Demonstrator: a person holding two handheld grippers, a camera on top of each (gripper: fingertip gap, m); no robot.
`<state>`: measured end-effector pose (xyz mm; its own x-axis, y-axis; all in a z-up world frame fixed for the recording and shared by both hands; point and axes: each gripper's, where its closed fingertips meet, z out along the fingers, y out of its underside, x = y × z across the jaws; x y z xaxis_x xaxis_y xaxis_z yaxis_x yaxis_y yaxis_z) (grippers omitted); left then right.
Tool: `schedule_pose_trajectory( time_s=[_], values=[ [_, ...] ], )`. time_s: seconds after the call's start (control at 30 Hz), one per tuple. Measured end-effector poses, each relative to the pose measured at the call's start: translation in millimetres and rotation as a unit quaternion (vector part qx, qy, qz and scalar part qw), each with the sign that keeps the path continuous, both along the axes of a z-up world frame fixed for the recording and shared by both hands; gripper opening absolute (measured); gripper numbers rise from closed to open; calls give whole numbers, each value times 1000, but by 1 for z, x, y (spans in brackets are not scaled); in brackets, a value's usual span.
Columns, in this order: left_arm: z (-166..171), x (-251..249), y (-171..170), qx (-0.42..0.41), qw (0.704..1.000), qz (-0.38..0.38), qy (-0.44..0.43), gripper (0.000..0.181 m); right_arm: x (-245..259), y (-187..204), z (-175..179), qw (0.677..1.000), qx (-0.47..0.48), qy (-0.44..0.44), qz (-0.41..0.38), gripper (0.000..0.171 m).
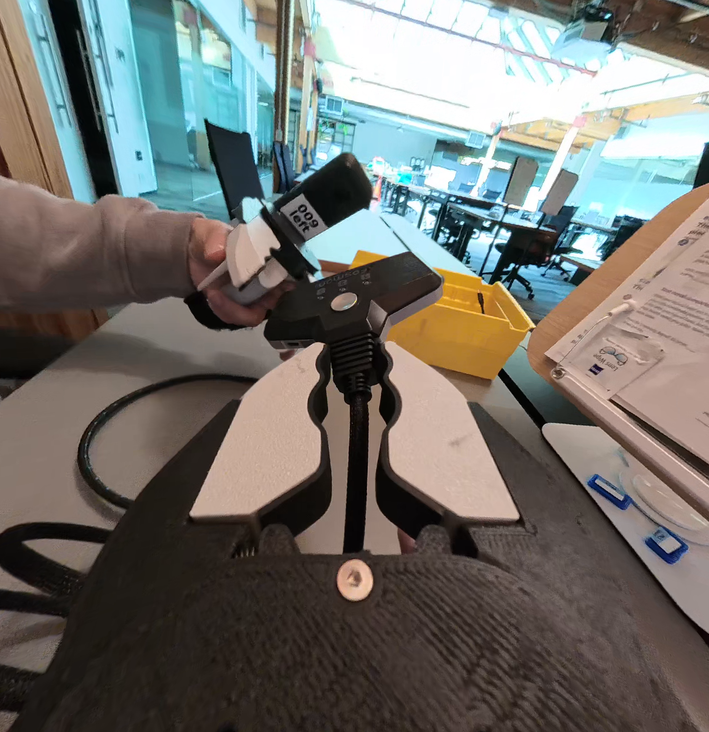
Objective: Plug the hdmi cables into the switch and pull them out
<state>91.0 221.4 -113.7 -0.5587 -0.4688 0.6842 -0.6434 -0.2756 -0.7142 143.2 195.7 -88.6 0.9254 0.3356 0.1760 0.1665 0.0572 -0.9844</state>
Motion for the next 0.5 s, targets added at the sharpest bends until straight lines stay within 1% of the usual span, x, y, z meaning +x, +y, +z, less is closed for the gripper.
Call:
schedule_pose_trajectory(
  time_s=[0.07,0.13,0.17,0.2,0.23,0.3,0.37,0.43,0.47,0.5],
  values=[
    [-2,0,-8,15,1000,-16,11,75,-4,3,-3,1000,-4,-6,5,22],
    [-6,3,-12,40,999,-17,14,68,-10,7,-6,1000,-12,-9,14,22],
    [-3,4,-15,30,999,-21,13,63,-15,8,-7,1000,-14,-15,23,22],
    [2,4,-18,6,999,-29,13,50,-19,10,-8,999,-16,-21,27,22],
    [4,5,-20,-14,999,-32,20,26,-22,11,-8,999,-17,-25,27,22],
    [3,6,-19,-51,997,-30,48,21,-25,12,-5,999,-5,-23,31,22],
    [4,8,-20,-122,988,-19,90,21,-23,13,-7,999,1,-33,28,22],
    [11,8,-22,-226,965,-16,131,20,-22,11,-4,999,31,-26,31,23],
    [15,6,-23,-268,953,-25,142,20,-23,11,-5,999,32,-21,35,27],
    [17,4,-25,-288,946,-31,148,21,-26,10,-8,998,26,-16,48,32]
  ],
)
